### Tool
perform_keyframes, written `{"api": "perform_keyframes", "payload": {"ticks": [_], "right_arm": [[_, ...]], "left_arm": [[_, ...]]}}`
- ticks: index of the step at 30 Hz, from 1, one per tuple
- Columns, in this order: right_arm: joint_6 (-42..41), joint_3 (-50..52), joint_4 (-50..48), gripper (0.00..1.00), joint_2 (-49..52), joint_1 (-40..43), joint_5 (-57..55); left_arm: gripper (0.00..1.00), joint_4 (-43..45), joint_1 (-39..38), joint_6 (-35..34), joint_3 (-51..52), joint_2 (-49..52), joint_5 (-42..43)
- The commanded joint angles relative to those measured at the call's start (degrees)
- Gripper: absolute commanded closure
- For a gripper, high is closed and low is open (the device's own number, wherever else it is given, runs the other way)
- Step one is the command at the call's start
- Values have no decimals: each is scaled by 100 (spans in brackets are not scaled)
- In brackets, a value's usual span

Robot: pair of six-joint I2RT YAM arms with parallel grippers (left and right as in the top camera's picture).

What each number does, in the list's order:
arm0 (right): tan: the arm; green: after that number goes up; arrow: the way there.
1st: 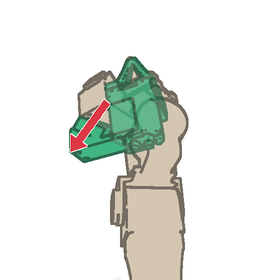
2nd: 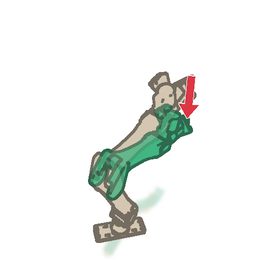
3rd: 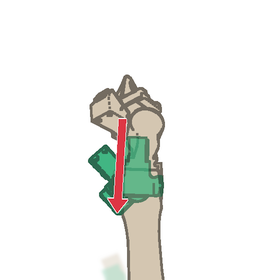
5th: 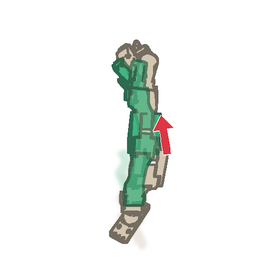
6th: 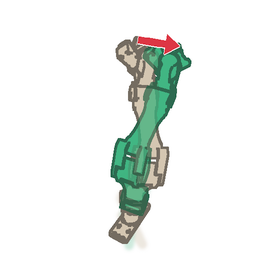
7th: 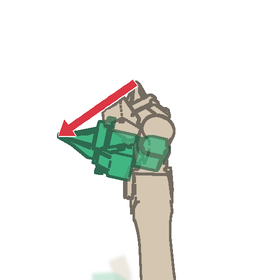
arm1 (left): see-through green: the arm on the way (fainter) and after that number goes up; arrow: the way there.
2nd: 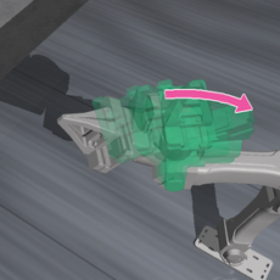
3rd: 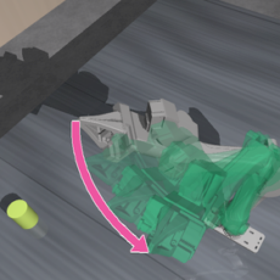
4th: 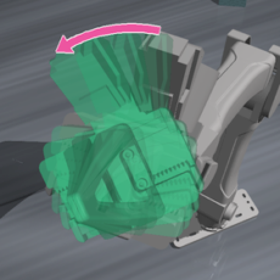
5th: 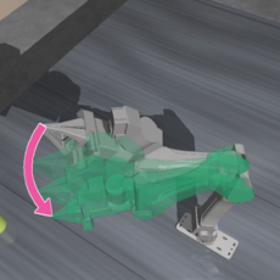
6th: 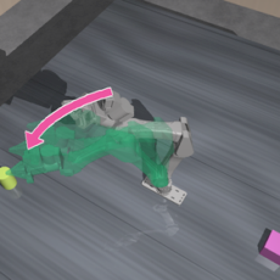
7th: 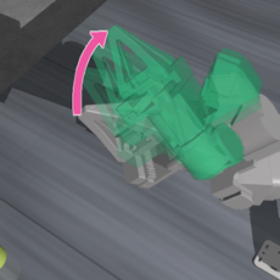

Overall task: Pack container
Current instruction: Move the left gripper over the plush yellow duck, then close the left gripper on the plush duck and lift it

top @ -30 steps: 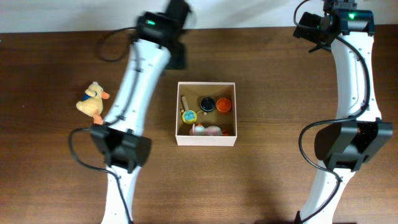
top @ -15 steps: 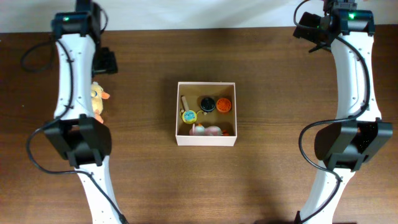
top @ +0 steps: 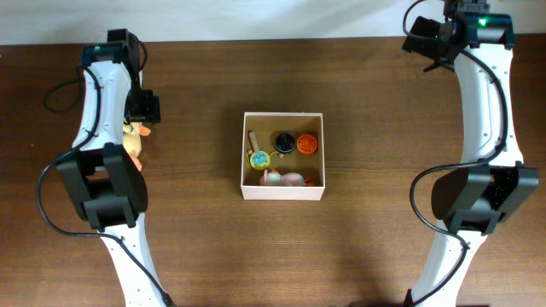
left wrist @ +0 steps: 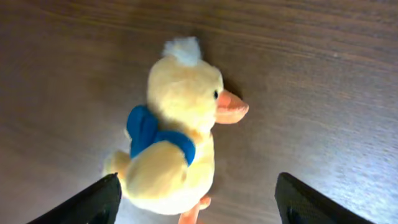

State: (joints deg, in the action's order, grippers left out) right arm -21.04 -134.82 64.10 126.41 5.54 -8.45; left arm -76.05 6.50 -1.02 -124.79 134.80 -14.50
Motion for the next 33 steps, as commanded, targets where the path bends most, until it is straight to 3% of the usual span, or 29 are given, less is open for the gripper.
{"api": "perform_keyframes", "payload": {"ticks": [1, 7, 13, 16, 21, 33], "right_arm": [[-68, -7, -2, 1, 66, -26, 11], [-68, -7, -2, 1, 66, -26, 11], [-68, -7, -2, 1, 66, -26, 13], [-68, -7, -2, 1, 66, -26, 13], [-68, -7, -2, 1, 66, -26, 11], [-68, -7, -2, 1, 66, -26, 11]], "left_arm": [[21, 164, 81, 153, 168, 31, 37], [30, 308, 234, 151, 203, 33, 37], [32, 326, 348, 149, 205, 31, 157], [46, 339, 341, 146, 205, 31, 173], [62, 365, 341, 149, 205, 31, 286], [61, 365, 341, 125, 210, 33, 319]]}}
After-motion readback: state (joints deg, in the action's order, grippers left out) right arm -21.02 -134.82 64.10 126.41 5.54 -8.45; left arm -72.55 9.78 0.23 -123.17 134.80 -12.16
